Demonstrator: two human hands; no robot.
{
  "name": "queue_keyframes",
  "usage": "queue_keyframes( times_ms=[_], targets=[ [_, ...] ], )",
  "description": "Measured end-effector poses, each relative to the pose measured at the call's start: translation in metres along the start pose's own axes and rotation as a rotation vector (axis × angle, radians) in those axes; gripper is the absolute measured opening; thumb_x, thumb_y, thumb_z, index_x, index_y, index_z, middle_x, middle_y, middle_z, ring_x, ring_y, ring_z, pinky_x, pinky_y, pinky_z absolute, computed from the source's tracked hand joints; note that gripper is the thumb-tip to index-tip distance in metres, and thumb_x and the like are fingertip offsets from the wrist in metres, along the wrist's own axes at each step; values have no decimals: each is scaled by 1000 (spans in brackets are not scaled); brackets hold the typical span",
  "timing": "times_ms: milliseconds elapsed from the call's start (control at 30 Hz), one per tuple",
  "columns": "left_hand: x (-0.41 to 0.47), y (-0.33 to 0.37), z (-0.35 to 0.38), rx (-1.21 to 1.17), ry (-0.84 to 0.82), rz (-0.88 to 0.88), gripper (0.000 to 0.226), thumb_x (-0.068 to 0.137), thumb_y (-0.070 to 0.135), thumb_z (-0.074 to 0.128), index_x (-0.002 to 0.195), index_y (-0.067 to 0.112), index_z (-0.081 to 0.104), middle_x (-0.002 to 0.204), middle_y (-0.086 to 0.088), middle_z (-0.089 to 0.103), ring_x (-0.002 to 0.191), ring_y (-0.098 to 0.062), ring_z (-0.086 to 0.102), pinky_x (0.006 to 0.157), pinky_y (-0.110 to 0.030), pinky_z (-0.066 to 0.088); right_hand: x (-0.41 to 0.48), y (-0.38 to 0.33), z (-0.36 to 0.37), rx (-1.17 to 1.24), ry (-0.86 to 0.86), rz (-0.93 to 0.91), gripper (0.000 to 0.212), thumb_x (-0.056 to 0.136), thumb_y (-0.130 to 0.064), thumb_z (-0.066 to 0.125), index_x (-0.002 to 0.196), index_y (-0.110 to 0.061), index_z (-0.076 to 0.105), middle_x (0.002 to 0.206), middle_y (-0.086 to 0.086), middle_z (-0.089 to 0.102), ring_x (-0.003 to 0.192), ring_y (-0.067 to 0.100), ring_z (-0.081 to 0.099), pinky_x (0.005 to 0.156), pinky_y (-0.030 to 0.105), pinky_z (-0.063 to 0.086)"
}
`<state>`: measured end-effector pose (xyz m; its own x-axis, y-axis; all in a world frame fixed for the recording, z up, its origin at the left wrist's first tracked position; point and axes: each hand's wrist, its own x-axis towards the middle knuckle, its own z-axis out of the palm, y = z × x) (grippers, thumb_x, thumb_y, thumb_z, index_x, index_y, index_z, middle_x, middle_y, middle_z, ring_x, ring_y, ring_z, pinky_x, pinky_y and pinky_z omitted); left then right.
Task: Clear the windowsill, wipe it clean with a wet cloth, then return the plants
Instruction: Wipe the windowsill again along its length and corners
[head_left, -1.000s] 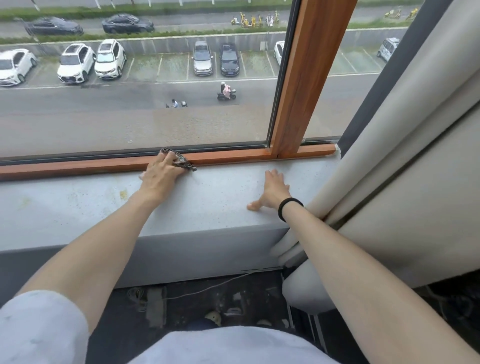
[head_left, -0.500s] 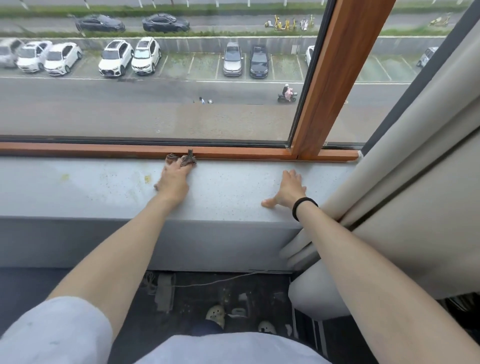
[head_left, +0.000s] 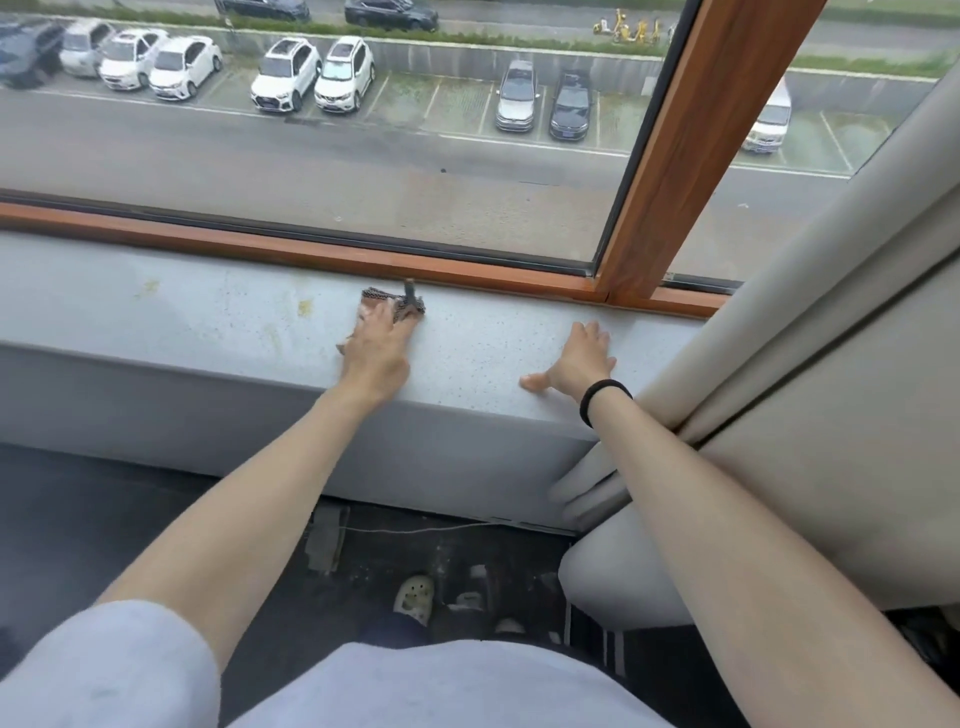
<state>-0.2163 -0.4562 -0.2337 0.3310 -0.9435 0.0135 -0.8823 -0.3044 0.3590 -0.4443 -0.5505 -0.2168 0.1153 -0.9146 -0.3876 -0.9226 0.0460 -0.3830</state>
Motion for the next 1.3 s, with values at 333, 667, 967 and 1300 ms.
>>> queue_keyframes(
  times_ms=[333, 667, 967, 1300],
  targets=[
    [-15, -41, -4, -86, -18, -114, 52, 97, 3, 35, 139, 31, 45, 158, -2, 16, 146, -26, 10, 118, -46, 11, -15, -13, -3, -185, 43, -150, 96, 79, -37, 74, 147, -5, 15, 154, 27, 0, 145, 36, -1, 115, 49, 13],
    [-45, -101, -29, -148, -69, 8, 70, 91, -11, 28, 143, 35, 37, 159, 2, 9, 147, -17, -2, 114, -26, -3, -40, -99, 37, -117, -25, -457, 63, 85, -25, 66, 135, -8, 33, 147, 18, 23, 138, 31, 20, 105, 44, 35],
    [-63, -106, -34, -125, -105, 126, 84, 75, -23, 32, 142, 27, 41, 158, 8, 8, 144, -7, -2, 118, -26, -6, -47, -152, 81, -254, 36, -532, 55, 94, -36, 52, 134, -2, 36, 150, 19, 22, 140, 31, 19, 112, 42, 26],
    [-55, -132, -54, -120, -57, -5, 82, 78, -21, 30, 141, 30, 42, 159, 3, 11, 147, -15, -2, 119, -37, -2, -42, -167, 80, -273, -54, -413, 75, 71, -45, 77, 125, -6, 44, 142, 13, 36, 131, 28, 32, 97, 40, 40]
  ],
)
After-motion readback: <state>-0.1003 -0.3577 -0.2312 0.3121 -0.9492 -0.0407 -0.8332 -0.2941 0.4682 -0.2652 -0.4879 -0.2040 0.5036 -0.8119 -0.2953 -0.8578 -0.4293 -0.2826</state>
